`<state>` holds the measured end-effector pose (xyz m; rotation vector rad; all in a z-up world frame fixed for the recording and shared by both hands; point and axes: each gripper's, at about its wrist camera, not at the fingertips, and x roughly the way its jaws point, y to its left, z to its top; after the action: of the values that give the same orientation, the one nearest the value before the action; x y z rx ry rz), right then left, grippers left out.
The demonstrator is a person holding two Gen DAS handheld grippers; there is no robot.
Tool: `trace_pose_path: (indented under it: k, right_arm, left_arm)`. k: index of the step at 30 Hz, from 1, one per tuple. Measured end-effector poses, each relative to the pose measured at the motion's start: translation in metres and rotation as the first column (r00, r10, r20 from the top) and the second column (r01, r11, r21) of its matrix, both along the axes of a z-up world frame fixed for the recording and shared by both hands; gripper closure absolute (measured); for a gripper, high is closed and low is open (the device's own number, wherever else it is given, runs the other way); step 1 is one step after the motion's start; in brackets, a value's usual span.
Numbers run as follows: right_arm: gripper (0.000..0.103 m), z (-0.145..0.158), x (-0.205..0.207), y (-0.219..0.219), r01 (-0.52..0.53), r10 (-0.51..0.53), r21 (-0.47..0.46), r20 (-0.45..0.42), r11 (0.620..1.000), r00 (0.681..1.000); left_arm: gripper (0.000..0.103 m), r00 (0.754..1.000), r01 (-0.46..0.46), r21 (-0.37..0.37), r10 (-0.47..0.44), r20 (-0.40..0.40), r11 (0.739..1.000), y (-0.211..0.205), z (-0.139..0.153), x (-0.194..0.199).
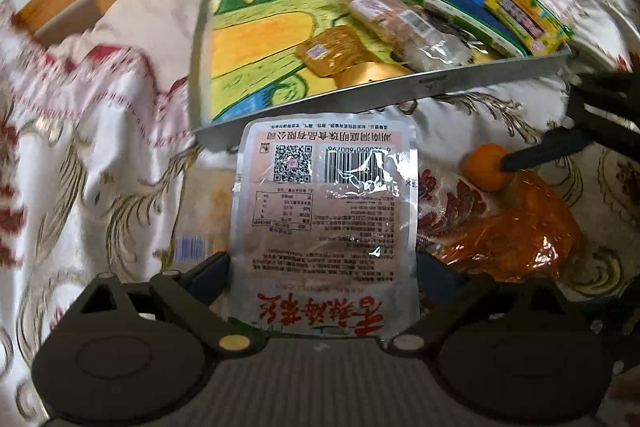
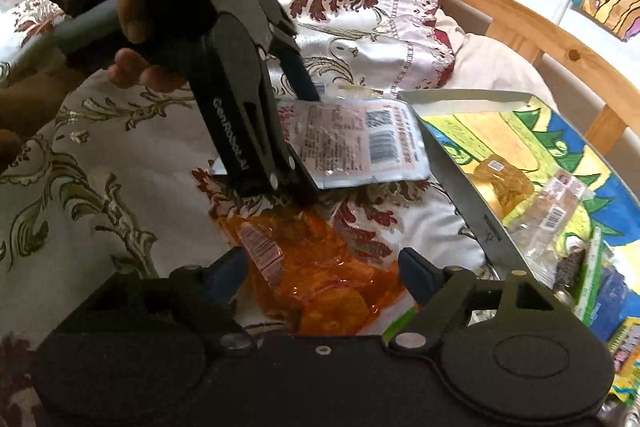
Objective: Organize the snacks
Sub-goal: 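Grasp the white red-text packet with the left gripper while the right grasps the orange bag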
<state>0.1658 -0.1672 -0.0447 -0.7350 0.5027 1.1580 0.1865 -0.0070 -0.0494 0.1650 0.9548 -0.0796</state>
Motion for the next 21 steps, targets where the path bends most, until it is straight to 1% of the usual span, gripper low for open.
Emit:
trace_pose_path:
  k: [4, 6, 8, 11, 13, 19, 21]
  right_arm:
    - [0.02, 0.004, -0.009, -0.01, 0.057, -0.056, -0.012, 0.027, 0.998, 0.998]
    - [0.023, 0.008, -0.011, -0.015, 0.098, -0.098, -0.018, 0.028, 0.995, 0.995]
    - [0.023, 0.013, -0.009, -0.019, 0.152, -0.152, -0.018, 0.007, 0.988, 0.988]
    - [0.023, 0.019, -0.005, -0.024, 0.219, -0.218, 0.006, -0.05, 0.976, 0.975]
    - [0.022, 0.017, -0.003, -0.023, 0.224, -0.223, 0.015, -0.06, 0.974, 0.973]
    - [0.016, -0.001, -0.004, -0.014, 0.16, -0.16, 0.011, 0.005, 0.987, 0.987]
    - [0.015, -0.006, 0.001, -0.011, 0.153, -0.153, 0.01, 0.009, 0.988, 0.988]
  left_arm:
    - [0.005, 0.997, -0.073, -0.098, 0.07, -0.032, 0.992, 0.009, 0.003, -0.012]
    - [0.005, 0.995, -0.093, -0.128, 0.088, -0.049, 0.987, 0.01, 0.004, -0.019]
    - [0.005, 0.993, -0.109, -0.146, 0.101, -0.058, 0.983, 0.011, 0.006, -0.026]
    - [0.005, 0.994, -0.102, -0.16, 0.094, -0.055, 0.982, 0.009, 0.009, -0.033]
    - [0.005, 0.993, -0.106, -0.16, 0.097, -0.061, 0.981, 0.009, 0.009, -0.033]
    - [0.005, 0.991, -0.12, -0.153, 0.109, -0.078, 0.981, 0.008, 0.002, -0.03]
    - [0.005, 0.992, -0.113, -0.139, 0.103, -0.077, 0.984, 0.006, 0.0, -0.028]
